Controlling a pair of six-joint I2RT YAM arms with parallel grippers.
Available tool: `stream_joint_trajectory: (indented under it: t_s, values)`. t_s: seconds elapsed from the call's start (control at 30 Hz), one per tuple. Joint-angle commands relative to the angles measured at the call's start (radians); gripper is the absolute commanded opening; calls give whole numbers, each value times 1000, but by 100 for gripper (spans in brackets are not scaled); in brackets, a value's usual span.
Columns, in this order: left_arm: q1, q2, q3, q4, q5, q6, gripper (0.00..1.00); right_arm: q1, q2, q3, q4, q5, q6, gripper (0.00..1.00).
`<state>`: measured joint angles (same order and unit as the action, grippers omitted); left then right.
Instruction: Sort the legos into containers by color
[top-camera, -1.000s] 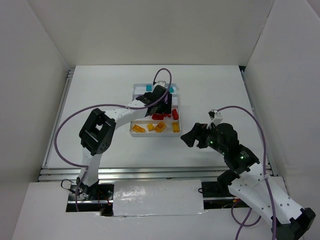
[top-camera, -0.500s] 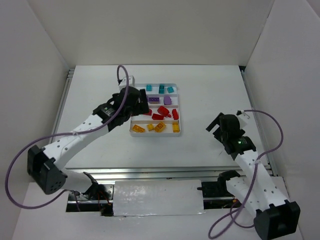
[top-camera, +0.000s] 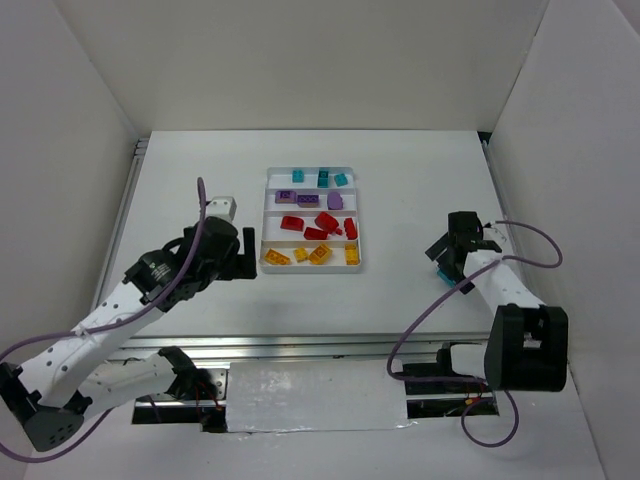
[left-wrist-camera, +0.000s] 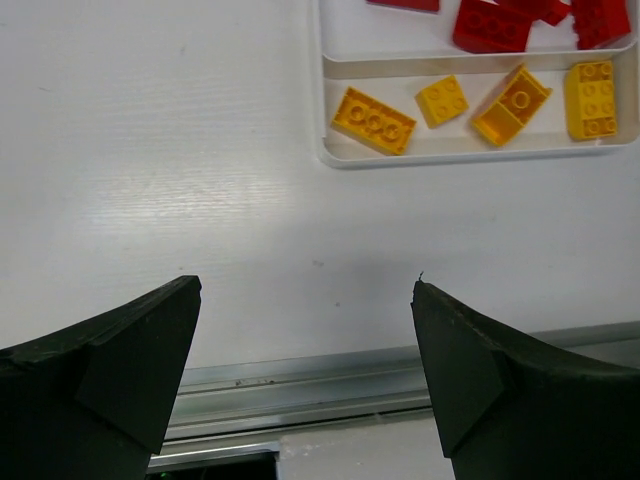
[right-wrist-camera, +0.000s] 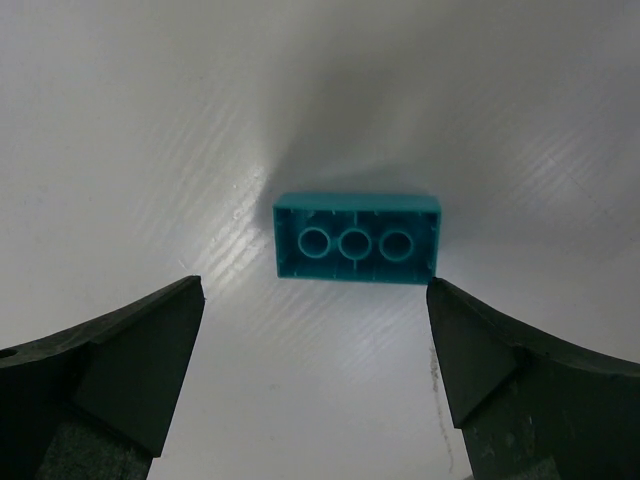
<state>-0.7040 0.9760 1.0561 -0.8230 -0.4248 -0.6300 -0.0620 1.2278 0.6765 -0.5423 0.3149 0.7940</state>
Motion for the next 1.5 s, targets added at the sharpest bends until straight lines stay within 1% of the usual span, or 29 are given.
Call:
stream_joint_trajectory:
  t_s: [0.0,0.1,0.17,0.23,0.3,0.37,0.43,0.6,0.7,0.83,0.97,1.13,1.27,1.33,1.47]
  values:
    - [-2,-39,-57,-13,-106,55,99,-13,82,78,58,-25,-3,99]
    - [0,-33,-85,21,-54,84,99,-22,174,115,39,-10,5,99]
    - [0,-11,-84,9,-63,76,99,-28,193,115,48,-2,-4,99]
    - [0,-3,-82,11,-52,84,100,-41,220,112,70,-25,-41,97]
    - [0,-11,-87,28,-25,96,99,-48,255,126,53,-23,-49,96]
    - [0,-23,-90,28,-26,98,99,-50,269,129,42,-33,-50,96]
    - [0,-34,-90,30,-28,98,100,-50,254,121,41,-51,-50,96]
    - [0,-33,-91,35,-15,104,99,-53,170,121,13,-40,-53,97]
    - [0,-28,-91,38,-14,105,100,-53,112,121,-5,-73,-46,97]
    - [0,-22,-91,39,-6,107,99,-53,13,112,-45,4,13,98]
    - [0,-30,-91,38,-9,105,100,-53,-17,97,-58,44,27,98]
    - [0,-45,-96,41,-14,104,99,-68,64,95,-65,35,34,99]
    - [0,-42,-99,42,-6,107,100,-79,99,71,-15,38,48,99]
    - [0,-42,-99,41,-5,107,100,-105,128,81,2,39,36,99]
    - [0,-43,-100,44,-3,108,99,-133,208,92,31,-11,-7,100]
